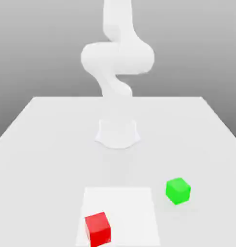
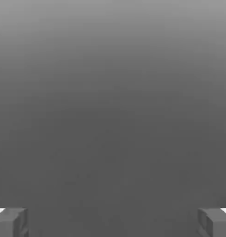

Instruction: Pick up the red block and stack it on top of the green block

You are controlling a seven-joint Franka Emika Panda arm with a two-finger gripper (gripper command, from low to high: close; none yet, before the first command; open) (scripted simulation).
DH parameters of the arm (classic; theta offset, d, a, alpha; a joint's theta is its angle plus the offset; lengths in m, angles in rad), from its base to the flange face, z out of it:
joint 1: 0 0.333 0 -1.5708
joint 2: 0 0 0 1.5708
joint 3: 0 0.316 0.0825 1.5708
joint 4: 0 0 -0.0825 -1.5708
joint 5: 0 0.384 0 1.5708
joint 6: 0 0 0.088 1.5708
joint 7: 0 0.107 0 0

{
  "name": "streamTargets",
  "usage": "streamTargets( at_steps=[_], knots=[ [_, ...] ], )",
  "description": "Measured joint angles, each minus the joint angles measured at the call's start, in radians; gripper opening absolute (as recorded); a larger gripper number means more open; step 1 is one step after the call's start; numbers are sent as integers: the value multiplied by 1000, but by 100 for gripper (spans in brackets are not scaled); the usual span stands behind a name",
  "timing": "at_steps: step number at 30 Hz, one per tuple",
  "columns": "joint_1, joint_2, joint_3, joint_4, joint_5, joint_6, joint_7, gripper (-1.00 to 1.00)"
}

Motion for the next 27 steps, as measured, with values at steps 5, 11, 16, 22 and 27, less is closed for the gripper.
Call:
streamTargets(
  at_steps=[5,11,16,22,27],
  knots=[
    [46,188,-61,-32,35,69,-112,0],
    [83,406,-114,-69,80,149,-246,0],
    [90,588,-134,-99,111,215,-353,0],
    [73,800,-138,-138,106,299,-451,0],
    [56,974,-132,-149,96,397,-501,0]
  ],
)
